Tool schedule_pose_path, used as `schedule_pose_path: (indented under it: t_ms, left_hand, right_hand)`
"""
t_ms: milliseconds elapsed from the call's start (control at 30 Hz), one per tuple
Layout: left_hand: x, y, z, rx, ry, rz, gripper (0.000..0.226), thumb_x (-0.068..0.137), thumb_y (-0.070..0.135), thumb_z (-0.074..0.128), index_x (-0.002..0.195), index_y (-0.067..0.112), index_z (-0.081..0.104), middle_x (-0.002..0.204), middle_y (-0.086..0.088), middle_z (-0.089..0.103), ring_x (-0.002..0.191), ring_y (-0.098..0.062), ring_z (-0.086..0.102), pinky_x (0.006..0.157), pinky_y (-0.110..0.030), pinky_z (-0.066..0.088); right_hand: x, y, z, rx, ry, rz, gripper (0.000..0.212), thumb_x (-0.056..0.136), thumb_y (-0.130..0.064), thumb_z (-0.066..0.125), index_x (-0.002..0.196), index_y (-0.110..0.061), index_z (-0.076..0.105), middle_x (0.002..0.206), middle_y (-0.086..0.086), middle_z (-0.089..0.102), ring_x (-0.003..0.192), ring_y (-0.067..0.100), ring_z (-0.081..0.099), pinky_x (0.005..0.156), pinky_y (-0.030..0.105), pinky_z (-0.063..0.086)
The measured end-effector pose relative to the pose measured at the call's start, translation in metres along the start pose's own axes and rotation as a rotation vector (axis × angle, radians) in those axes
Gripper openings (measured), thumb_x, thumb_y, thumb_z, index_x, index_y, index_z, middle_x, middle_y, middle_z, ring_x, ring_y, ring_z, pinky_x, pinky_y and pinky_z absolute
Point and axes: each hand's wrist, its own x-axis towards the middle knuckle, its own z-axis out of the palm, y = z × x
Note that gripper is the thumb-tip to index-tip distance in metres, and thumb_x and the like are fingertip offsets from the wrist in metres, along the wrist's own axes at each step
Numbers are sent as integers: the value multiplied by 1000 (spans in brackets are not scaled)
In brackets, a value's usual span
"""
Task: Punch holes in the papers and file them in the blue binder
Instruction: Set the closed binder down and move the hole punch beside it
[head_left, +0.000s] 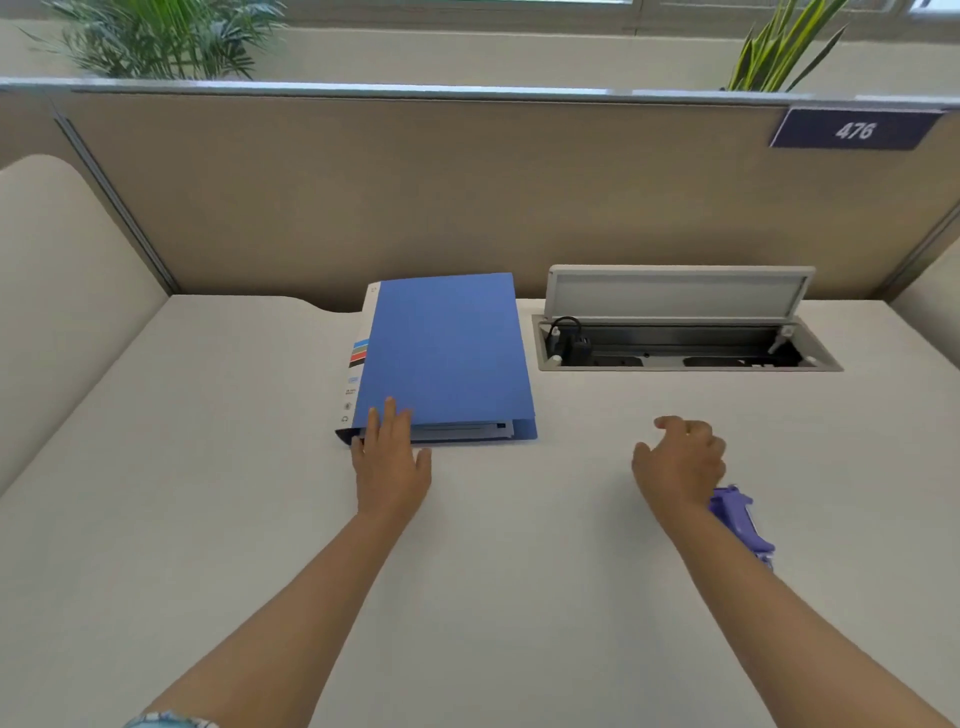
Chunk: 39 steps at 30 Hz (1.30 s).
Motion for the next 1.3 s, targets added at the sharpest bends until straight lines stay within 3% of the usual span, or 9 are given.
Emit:
schedule_pose_path:
  t_ms: [133,267,400,500,633,767,900,1033,1300]
  left_hand:
    - [-52,21,26,70,-155,99,50,95,25,44,143,21,30,160,0,9,149,-19,2,119,-44,5]
    - [-81,28,36,146,-326,168,55,97,32,39,148,21,21,161,2,5,149,-18,-1,121,-43,3]
    - [-83,33,32,292,-565,193,97,80,63,52,151,24,-1,160,0,-13,147,-22,-15,118,-48,-4]
    - [-77,41,27,329,-666,162,120,64,65,68,151,26,-5,159,0,-16,147,-23,-16,117,-51,-1]
    - [-74,48,25,343,-681,121,123,61,59,75,150,26,-4,159,1,-15,147,-23,-14,118,-52,5]
    - [-72,48,28,366,-679,116,123,60,59,75,150,26,-3,159,1,-16,147,-23,-14,118,-53,8]
    - [-67,49,29,385,-682,122,127,57,60,76,150,27,-4,159,2,-17,147,-21,-14,117,-54,10]
    - [-57,54,29,395,-690,111,130,54,59,78,150,27,-4,159,4,-17,148,-20,-13,115,-57,14]
    - [-50,56,32,436,-712,103,134,51,59,80,149,28,-7,158,4,-19,147,-21,-14,114,-59,16]
  right_hand:
    - [-4,64,-31,-174,-82,212,47,84,-23,57,128,-9,45,132,17,42,121,35,36,97,40,34]
    - [-13,101,-37,-96,-228,292,46,86,-35,55,118,-4,48,119,17,56,113,36,51,95,40,43]
    - [-18,110,-37,29,-271,286,36,80,-29,61,102,-2,53,97,16,61,92,35,58,73,33,45]
    - [-14,97,-34,148,-370,292,30,79,-23,63,95,1,54,86,15,58,79,32,56,67,30,40]
    - [-1,57,-25,272,-402,231,33,80,-25,66,98,0,52,93,13,57,79,29,54,67,32,42]
    - [18,13,-8,306,-443,177,50,83,-29,66,120,0,49,109,16,58,86,25,51,73,31,43]
    - [37,-23,7,311,-470,161,56,83,-30,66,126,-1,45,124,16,56,92,24,51,81,32,45]
    - [49,-46,19,269,-463,156,61,83,-33,67,130,-3,42,127,16,54,112,30,56,90,33,46]
    - [60,-60,37,217,-444,164,70,79,-46,67,129,-5,42,127,13,54,114,29,55,92,33,43]
